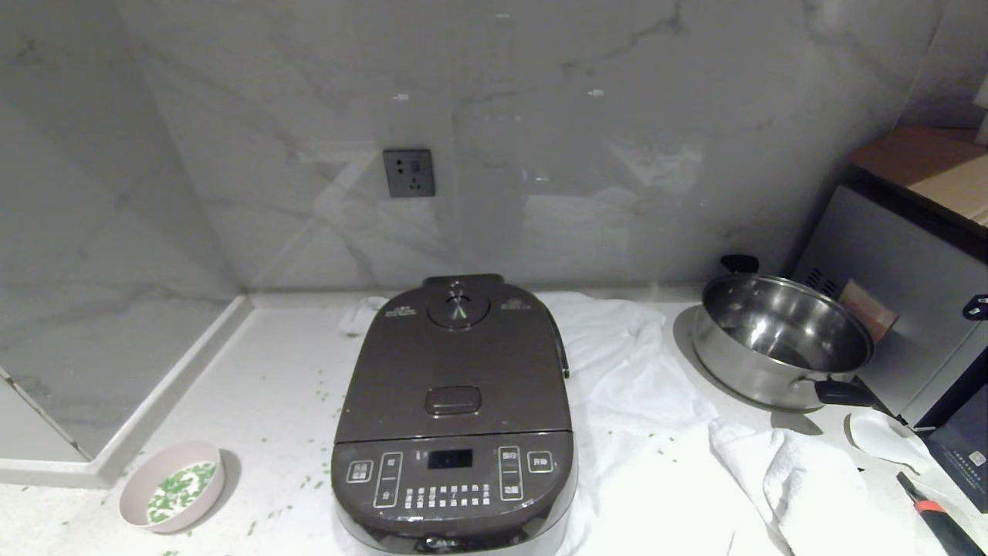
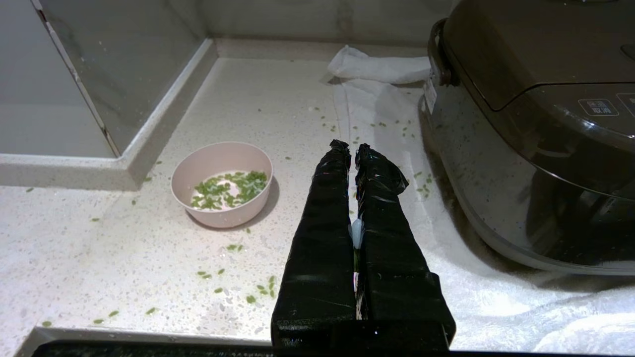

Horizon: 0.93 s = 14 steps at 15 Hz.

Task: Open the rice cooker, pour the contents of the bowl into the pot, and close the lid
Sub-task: Open the rice cooker

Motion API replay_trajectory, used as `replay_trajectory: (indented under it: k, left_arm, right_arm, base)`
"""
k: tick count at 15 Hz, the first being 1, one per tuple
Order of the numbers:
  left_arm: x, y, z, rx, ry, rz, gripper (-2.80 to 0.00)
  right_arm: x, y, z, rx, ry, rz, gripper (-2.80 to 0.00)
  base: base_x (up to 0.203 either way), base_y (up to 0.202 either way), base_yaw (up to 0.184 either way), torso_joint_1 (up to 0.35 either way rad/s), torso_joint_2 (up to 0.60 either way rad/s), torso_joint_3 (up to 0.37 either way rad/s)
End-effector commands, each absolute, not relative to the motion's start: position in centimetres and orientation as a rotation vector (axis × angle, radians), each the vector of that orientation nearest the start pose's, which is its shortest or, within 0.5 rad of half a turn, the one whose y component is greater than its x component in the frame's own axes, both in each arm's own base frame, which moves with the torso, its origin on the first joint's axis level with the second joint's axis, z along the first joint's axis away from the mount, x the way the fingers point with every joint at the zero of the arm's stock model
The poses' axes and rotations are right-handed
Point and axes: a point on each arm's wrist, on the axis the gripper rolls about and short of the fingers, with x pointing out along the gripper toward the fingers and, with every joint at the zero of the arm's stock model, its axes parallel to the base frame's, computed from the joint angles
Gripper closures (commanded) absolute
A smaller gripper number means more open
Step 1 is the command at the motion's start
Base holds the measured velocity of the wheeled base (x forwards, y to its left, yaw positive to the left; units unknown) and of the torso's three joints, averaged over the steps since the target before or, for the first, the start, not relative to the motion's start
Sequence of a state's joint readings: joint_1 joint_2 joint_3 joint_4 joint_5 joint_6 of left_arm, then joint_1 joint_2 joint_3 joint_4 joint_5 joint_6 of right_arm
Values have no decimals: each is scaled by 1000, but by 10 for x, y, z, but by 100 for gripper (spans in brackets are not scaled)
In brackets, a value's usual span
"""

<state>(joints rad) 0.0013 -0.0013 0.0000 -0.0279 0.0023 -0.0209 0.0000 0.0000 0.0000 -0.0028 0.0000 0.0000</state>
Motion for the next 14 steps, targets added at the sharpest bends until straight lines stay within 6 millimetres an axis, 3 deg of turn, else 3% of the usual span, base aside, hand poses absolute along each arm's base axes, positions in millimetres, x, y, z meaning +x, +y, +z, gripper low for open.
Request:
replay_trajectory:
  k: [1, 14]
  left_arm:
    - [-23, 0, 77, -22, -26, 3, 0]
    - [-23, 0, 77, -21, -26, 3, 0]
  right_arm:
    - [-23, 0, 75, 0, 0, 0, 0]
    - [-23, 0, 75, -10, 2, -7, 0]
  base:
    - [0, 0, 0, 0, 0, 0]
    - [0, 0, 0, 0, 0, 0]
